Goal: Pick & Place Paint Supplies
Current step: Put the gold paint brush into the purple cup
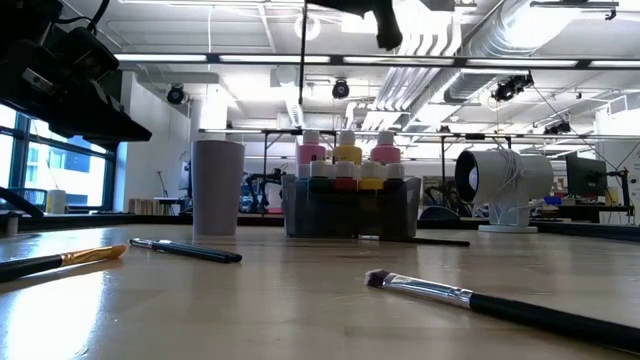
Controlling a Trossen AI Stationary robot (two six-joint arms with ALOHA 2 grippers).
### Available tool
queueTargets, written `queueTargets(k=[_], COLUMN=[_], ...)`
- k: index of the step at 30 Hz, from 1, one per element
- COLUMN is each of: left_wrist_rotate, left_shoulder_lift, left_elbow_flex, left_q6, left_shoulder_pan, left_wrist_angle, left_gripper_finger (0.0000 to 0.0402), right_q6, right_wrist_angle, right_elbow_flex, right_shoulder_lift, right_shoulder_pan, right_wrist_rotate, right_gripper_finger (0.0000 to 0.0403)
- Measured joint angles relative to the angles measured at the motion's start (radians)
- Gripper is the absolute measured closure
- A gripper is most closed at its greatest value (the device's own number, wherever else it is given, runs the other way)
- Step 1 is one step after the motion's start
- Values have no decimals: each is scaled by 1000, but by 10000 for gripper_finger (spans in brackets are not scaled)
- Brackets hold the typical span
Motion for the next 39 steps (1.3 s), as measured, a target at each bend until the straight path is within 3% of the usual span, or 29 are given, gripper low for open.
queueTargets(k=[11, 28, 39], left_wrist_rotate=[0, -1, -1], left_shoulder_lift=[0, 0, 0], left_elbow_flex=[0, 0, 0], left_q6=[0, 0, 0], left_shoulder_pan=[0, 0, 0], left_wrist_angle=[0, 0, 0], left_gripper_finger=[401, 401, 401], right_q6=[-38, -221, -245], right_wrist_angle=[278, 321, 342], right_elbow_flex=[32, 317, 370], right_shoulder_lift=[177, 411, 512], right_shoulder_pan=[-88, -171, -217], right_wrist_rotate=[-127, -171, -181], right_gripper_finger=[400, 400, 400])
